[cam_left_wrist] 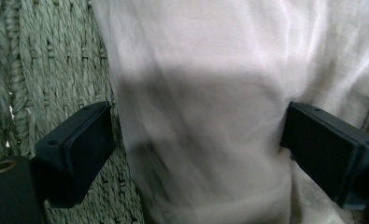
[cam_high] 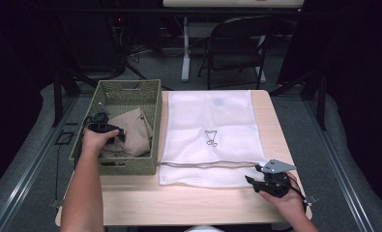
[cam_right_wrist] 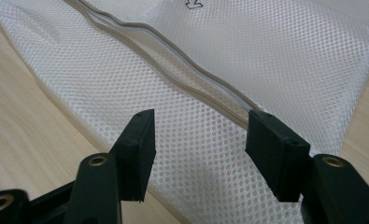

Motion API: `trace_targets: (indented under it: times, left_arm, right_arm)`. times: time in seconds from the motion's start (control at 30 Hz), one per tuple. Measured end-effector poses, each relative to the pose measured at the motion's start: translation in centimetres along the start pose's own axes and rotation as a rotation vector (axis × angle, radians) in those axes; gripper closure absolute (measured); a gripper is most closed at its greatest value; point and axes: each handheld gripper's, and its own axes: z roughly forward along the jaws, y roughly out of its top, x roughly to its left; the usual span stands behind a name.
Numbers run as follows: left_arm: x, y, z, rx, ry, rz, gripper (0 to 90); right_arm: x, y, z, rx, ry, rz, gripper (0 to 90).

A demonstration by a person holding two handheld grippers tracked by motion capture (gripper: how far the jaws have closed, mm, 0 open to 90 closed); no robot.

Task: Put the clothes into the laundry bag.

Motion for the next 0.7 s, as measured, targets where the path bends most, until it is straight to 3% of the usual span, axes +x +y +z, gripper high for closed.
trace_targets:
  times: [0.27, 0.7]
  left_arm:
    - [0.07, 0.02, 0.34, -0.002, 0.003, 0.017, 6.5]
    - [0.49, -0.05, 0.86, 0.001, -0.041, 0.004, 9.7]
  right_arm:
    - [0.05, 0.01, -0.02, -0.001, 0.002, -0.002, 42.2]
    - [0.14, 0.03, 0.03, -0.006, -0.001, -0.006, 42.3]
